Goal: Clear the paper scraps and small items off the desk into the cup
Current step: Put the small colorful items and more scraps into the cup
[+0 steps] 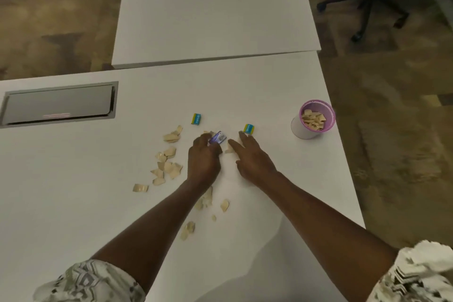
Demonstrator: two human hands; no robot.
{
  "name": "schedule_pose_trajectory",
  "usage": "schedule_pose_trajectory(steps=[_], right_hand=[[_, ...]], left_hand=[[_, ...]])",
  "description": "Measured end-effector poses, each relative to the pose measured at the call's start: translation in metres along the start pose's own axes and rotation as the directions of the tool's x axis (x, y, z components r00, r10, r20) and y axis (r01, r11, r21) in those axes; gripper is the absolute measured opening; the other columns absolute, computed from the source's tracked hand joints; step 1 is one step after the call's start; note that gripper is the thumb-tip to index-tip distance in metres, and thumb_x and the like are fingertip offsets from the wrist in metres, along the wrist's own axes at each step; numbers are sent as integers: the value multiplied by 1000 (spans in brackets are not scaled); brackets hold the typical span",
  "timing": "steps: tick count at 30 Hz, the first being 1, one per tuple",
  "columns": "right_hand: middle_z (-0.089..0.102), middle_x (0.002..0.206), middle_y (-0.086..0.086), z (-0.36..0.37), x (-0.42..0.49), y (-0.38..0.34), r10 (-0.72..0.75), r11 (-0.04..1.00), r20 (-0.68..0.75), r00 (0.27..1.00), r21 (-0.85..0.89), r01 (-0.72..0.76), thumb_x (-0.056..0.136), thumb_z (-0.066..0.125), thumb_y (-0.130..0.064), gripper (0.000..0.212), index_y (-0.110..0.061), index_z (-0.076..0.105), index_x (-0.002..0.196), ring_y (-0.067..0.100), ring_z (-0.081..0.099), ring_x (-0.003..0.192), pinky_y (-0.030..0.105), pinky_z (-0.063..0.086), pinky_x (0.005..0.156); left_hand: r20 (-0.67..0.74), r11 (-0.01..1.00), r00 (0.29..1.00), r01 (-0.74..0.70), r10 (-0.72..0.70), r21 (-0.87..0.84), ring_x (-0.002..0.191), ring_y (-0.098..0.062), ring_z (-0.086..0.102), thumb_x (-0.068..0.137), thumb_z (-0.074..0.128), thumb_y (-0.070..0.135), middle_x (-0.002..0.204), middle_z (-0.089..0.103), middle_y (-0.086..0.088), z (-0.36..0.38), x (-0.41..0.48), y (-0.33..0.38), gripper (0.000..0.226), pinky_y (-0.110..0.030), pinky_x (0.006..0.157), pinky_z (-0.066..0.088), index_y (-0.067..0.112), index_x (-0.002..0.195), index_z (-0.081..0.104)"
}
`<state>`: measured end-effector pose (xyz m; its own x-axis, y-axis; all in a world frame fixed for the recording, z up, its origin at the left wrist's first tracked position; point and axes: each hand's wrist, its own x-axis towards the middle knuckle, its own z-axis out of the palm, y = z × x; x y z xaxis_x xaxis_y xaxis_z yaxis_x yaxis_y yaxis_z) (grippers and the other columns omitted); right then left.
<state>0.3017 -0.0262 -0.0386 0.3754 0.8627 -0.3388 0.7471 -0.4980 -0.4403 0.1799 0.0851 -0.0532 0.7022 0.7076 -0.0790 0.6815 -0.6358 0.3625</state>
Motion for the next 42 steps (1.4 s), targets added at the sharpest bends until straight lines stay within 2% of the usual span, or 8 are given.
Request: schedule_pose_trajectory(steps=[5,13,20,28,31,34,37,42], right_hand=[[10,164,11,3,10,-14,-5,989,91,996,-146,18,96,41,-3,64,-28,27,153,35,14,149,46,45,101],[45,136,12,5,14,-9,-87,958,28,996,-273,92,96,40,-3,38,-13,50,130,30,46,117,35,49,76],[52,116,11,8,6,-1,-142,957,-32,989,-261,128,95,39,-1,25,-11,53,114,28,52,100,31,38,67],[64,93,13,0,-6,8,143,974,-204,968,205,-100,94,57,-10,12,-5,67,91,29,61,85,34,47,70],[68,98,10,-11,-15,12,266,922,-234,935,344,-176,90,65,-11,11,-6,71,97,23,64,88,23,45,73],[69,101,8,-26,-24,21,348,874,-270,898,440,-207,89,67,-13,12,-8,71,99,22,64,91,17,38,74],[70,101,8,-49,-33,34,389,852,-325,862,483,-203,88,69,-16,14,-8,71,99,24,63,91,21,40,74],[72,99,6,-94,-43,64,452,833,-431,781,517,-197,88,70,-17,17,-7,72,102,18,61,85,17,41,70]], left_hand=[[159,991,986,67,-48,-115,146,-38,30,92,61,14,155,37,-19,-6,32,-2,22,-49,114,36,16,110,73],[152,996,988,6,8,-90,103,-26,51,93,51,2,106,56,-8,0,39,3,20,-32,74,45,11,99,68],[112,986,992,69,-53,-150,91,-26,52,99,51,8,95,56,-10,7,27,3,18,-28,69,36,9,92,67],[136,909,979,192,-151,-369,84,-15,59,93,50,5,95,64,2,-3,20,12,17,-26,68,45,18,88,61],[165,844,958,285,-234,-454,75,-4,55,91,52,5,83,58,15,-9,19,23,15,-23,60,40,20,92,49],[190,786,938,346,-289,-513,70,-15,58,92,59,11,85,60,2,-17,21,39,18,-31,57,47,20,102,47],[227,723,929,370,-292,-583,82,-33,67,92,65,18,98,65,-14,-26,27,62,25,-48,75,57,22,111,49],[201,697,964,265,-174,-666,82,-27,65,91,65,20,92,63,-7,-41,39,113,35,-44,79,55,25,122,49]])
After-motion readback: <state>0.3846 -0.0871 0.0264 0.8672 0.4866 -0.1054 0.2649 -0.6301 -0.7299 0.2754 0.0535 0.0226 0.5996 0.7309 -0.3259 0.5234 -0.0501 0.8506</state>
